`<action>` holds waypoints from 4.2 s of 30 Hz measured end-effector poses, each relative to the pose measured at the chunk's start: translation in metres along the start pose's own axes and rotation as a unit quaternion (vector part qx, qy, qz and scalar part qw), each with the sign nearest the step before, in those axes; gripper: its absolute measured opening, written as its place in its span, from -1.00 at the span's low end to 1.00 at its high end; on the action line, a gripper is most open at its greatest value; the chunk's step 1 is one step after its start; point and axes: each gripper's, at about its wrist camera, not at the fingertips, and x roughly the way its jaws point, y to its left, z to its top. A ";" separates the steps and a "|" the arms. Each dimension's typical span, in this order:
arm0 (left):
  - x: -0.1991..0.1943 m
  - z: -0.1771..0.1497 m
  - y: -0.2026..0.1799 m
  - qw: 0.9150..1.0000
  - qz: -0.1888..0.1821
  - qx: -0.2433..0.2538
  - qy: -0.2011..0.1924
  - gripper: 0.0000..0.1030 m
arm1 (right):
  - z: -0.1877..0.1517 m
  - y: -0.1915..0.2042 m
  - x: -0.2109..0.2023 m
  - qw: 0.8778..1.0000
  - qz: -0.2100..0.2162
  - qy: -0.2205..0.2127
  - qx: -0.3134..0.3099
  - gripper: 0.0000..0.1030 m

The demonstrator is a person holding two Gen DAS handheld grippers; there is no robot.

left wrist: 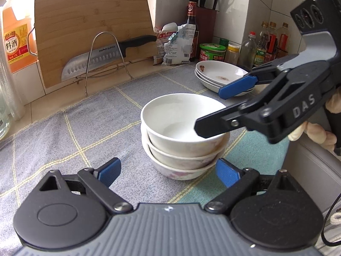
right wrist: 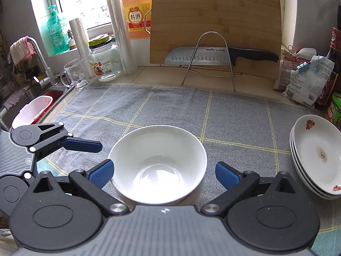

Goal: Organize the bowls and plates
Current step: 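Lower the white bowl into the nested bowls and open the right gripper, then close the right gripper on the rim of the three-bowl stack, then carry the bowl stack with the right gripper over the plate stack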

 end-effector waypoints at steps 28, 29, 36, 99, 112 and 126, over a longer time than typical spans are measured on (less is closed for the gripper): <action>0.061 -0.012 -0.014 0.992 0.042 0.006 0.116 0.96 | -0.052 -0.044 0.059 0.976 0.043 0.127 -0.169 1.00; 0.062 -0.012 -0.013 0.992 0.046 -0.004 0.116 1.00 | -0.053 -0.045 0.058 0.975 0.047 0.124 -0.178 1.00; 0.063 -0.012 -0.013 0.992 0.058 -0.017 0.111 1.00 | -0.056 -0.055 0.056 0.971 0.074 0.100 -0.204 1.00; 0.068 0.021 0.026 0.963 -0.172 0.190 0.082 0.52 | -0.013 -0.024 0.064 0.930 0.152 0.124 -0.312 0.66; 0.067 0.027 0.016 0.966 -0.163 0.182 0.085 0.52 | -0.010 -0.027 0.058 0.929 0.153 0.131 -0.310 0.66; 0.089 0.074 -0.035 0.975 -0.136 0.163 0.064 0.51 | 0.004 -0.083 0.019 0.922 0.153 0.120 -0.336 0.66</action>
